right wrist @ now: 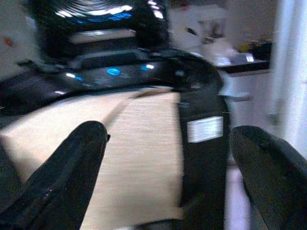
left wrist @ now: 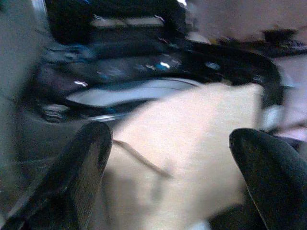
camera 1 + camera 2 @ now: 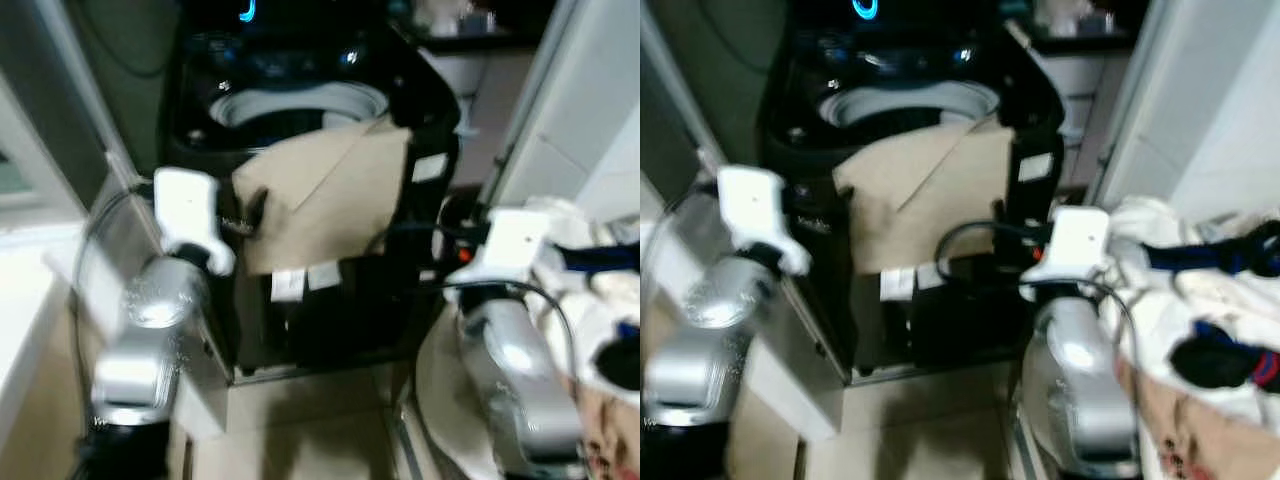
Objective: Clothes washing
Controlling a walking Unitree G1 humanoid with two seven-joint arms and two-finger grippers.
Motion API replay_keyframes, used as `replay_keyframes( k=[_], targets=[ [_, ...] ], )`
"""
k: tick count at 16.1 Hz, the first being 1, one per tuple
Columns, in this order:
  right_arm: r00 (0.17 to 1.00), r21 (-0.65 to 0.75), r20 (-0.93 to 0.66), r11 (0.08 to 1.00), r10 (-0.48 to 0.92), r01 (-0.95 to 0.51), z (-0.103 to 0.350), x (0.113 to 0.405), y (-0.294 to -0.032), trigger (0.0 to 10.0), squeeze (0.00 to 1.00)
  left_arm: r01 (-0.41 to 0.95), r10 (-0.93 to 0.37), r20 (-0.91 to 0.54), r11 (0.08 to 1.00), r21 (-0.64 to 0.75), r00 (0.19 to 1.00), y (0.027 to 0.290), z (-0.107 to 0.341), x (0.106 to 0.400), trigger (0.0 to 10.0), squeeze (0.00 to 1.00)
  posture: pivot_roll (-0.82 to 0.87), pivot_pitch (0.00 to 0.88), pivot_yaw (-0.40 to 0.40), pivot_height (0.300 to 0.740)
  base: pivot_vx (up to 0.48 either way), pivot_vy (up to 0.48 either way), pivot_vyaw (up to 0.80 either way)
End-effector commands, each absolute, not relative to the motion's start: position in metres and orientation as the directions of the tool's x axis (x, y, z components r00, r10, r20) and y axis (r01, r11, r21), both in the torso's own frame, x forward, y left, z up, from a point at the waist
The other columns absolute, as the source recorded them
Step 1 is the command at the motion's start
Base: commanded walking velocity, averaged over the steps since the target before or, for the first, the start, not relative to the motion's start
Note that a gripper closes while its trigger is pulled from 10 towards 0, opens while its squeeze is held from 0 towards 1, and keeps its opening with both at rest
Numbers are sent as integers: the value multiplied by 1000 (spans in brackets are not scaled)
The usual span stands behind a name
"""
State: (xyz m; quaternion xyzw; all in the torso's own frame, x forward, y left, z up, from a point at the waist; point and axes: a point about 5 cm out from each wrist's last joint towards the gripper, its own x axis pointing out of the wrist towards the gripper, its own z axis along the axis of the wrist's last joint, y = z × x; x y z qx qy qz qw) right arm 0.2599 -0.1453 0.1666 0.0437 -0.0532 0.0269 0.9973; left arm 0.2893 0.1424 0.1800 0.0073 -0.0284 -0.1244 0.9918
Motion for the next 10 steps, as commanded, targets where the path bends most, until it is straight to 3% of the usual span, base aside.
replay_keyframes(
  k=[1,5,10],
  targets=[
    [989,98,128,991,74,-87,172,260,-139,10000,0,212,-214,50,976,45,976,152,182,289,10000,0,-32,0,30,740,0,0,0],
    [991,112,118,990,70,-83,172,257,-141,10000,0,223,-225,48,974,45,973,148,181,285,10000,0,-44,0,23,740,0,0,0],
    [992,107,114,992,51,-64,175,248,-149,10000,0,267,-270,36,961,77,962,139,177,281,10000,0,-81,0,24,740,0,0,-800]
  ],
)
